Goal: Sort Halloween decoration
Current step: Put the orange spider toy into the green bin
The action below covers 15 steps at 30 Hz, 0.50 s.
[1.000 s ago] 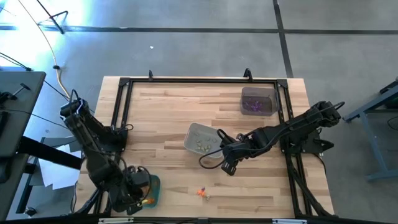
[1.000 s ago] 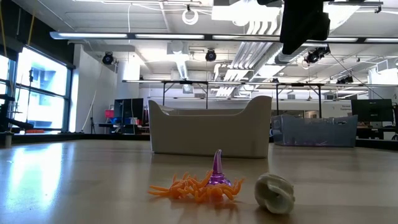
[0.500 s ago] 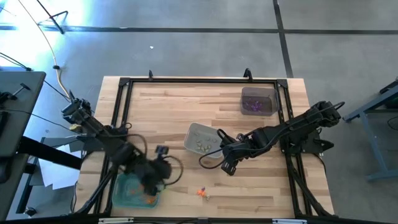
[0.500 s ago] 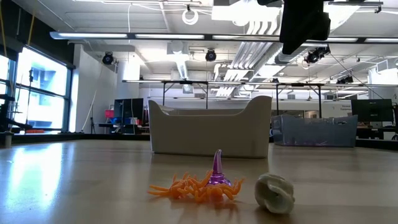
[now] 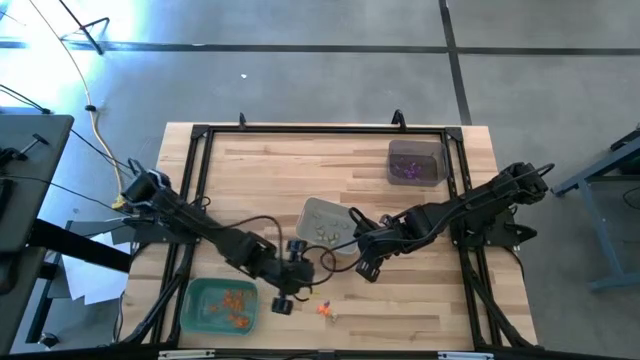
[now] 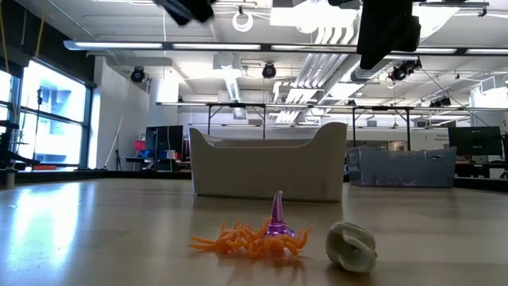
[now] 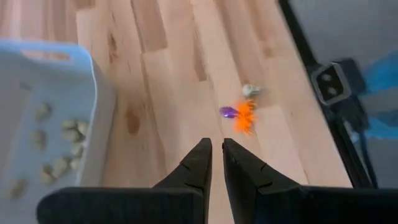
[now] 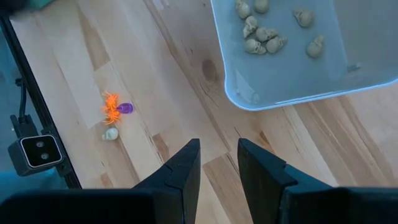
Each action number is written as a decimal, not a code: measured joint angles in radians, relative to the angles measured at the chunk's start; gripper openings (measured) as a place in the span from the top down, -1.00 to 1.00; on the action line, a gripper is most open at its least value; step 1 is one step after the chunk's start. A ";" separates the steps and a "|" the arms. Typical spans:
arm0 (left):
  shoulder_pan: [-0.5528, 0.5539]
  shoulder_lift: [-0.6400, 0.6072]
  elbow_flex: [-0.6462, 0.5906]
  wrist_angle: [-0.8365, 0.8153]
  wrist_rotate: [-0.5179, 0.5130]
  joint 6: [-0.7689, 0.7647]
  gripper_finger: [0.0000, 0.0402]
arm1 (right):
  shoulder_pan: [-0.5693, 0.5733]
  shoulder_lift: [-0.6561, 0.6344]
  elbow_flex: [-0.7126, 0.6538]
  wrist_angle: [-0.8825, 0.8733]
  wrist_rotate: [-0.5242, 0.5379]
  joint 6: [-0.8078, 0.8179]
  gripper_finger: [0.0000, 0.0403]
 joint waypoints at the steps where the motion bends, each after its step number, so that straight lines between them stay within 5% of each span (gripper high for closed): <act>1: 0.004 0.022 0.000 0.013 0.000 -0.026 0.86 | 0.000 0.000 0.000 0.000 0.000 -0.005 0.50; 15: 0.012 0.240 -0.001 0.206 0.148 -0.419 0.68 | 0.002 0.000 0.000 -0.060 -0.010 -0.056 0.50</act>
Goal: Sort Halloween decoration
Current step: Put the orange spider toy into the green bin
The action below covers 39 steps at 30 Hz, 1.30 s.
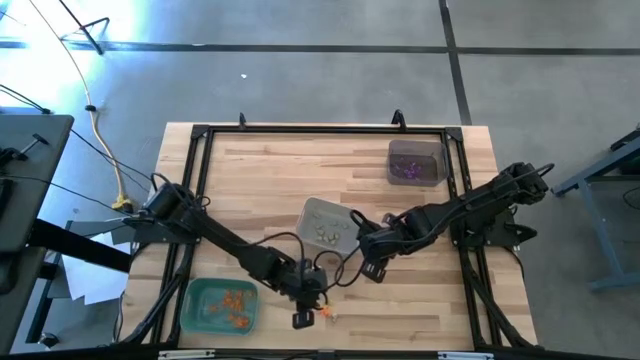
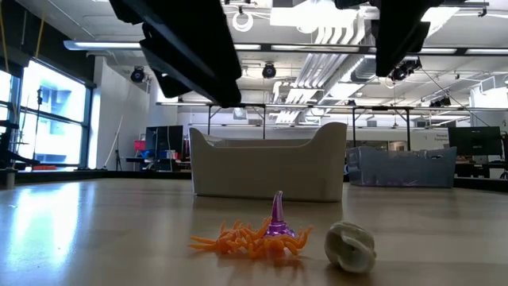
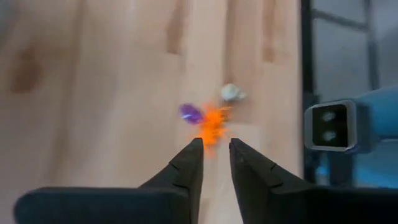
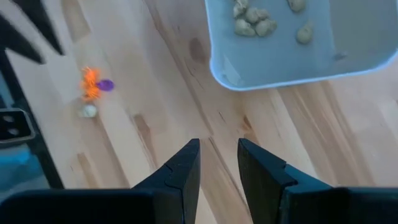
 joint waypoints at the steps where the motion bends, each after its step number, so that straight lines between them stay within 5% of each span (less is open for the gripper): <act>1: 0.000 0.006 0.000 0.023 0.014 -0.015 0.64 | 0.000 0.000 0.000 -0.011 0.000 -0.006 0.50; 17: -0.007 0.009 0.000 0.028 0.033 -0.035 0.08 | 0.000 0.000 0.000 -0.166 -0.054 -0.018 0.50; 27: -0.005 0.010 -0.001 0.011 0.035 0.060 0.06 | -0.001 0.000 0.000 -0.155 -0.071 -0.012 0.50; 39: -0.013 0.015 -0.144 0.234 0.071 -0.010 0.06 | -0.001 0.000 0.000 -0.146 -0.088 0.013 0.50</act>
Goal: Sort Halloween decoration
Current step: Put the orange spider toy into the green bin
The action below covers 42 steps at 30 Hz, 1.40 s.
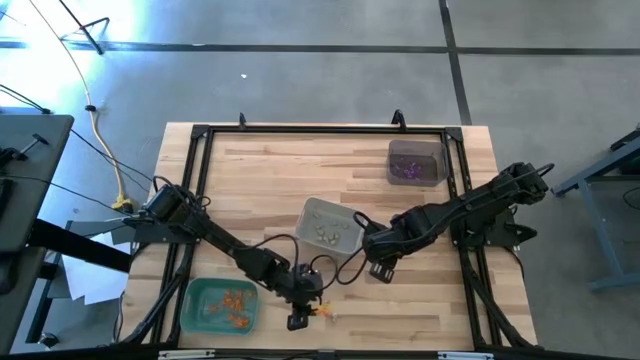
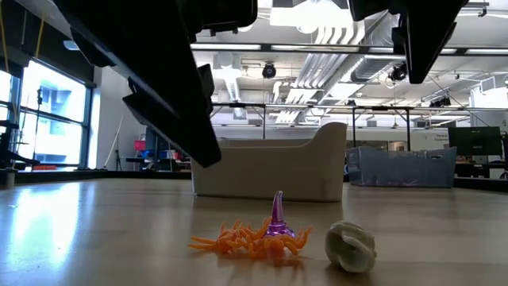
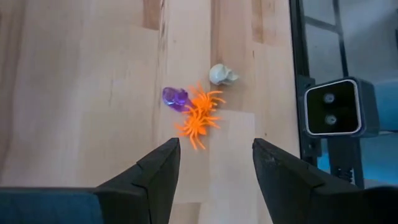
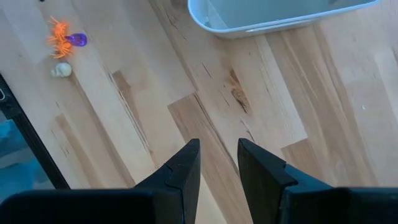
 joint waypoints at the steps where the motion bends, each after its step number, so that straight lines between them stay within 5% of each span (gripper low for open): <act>1: 0.000 0.000 -0.004 0.011 0.000 0.000 0.06 | 0.000 0.000 0.000 0.002 0.000 0.000 0.50; 33: 0.002 0.114 -0.106 0.375 0.002 -0.073 0.06 | 0.000 0.000 0.000 0.071 -0.006 -0.060 0.50; 42: 0.003 0.130 -0.104 0.362 -0.015 -0.057 0.38 | 0.000 0.000 0.000 0.072 -0.006 -0.097 0.50</act>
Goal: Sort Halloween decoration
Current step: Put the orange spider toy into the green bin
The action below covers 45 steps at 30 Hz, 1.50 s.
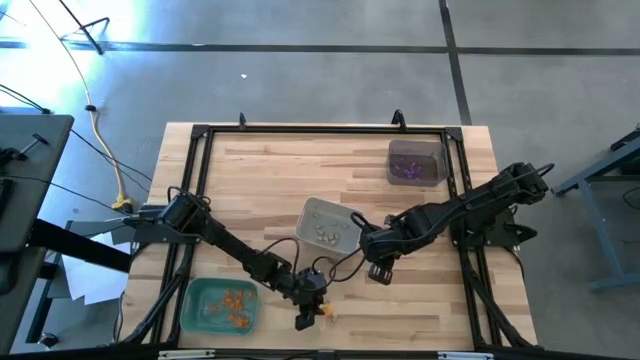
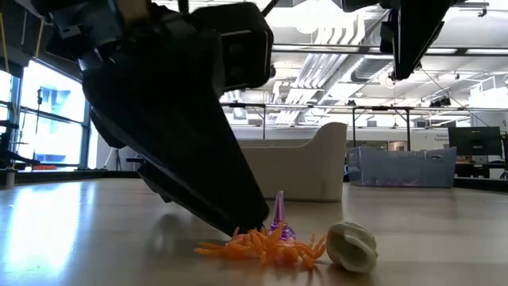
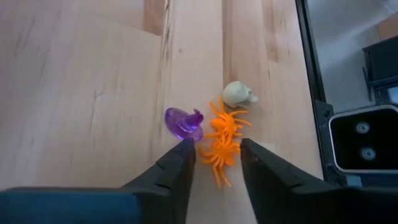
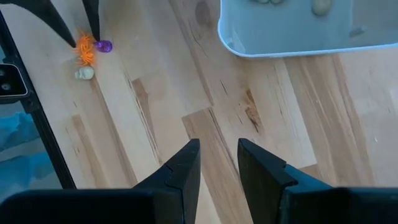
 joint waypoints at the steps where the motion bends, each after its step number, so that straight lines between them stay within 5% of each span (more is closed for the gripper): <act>1: 0.000 0.007 0.001 0.005 0.007 -0.013 0.44 | 0.000 0.000 0.000 0.000 0.000 -0.001 0.50; 10: 0.002 0.010 0.000 -0.010 0.010 -0.050 0.97 | 0.000 0.000 0.000 -0.002 0.000 -0.008 0.50; 27: -0.002 -0.034 -0.006 -0.065 0.036 -0.158 1.00 | 0.000 0.000 0.000 -0.003 0.000 -0.008 0.50; 45: -0.008 -0.367 -0.004 -0.398 -0.039 -0.159 1.00 | 0.000 0.000 0.000 0.001 0.000 -0.042 0.50</act>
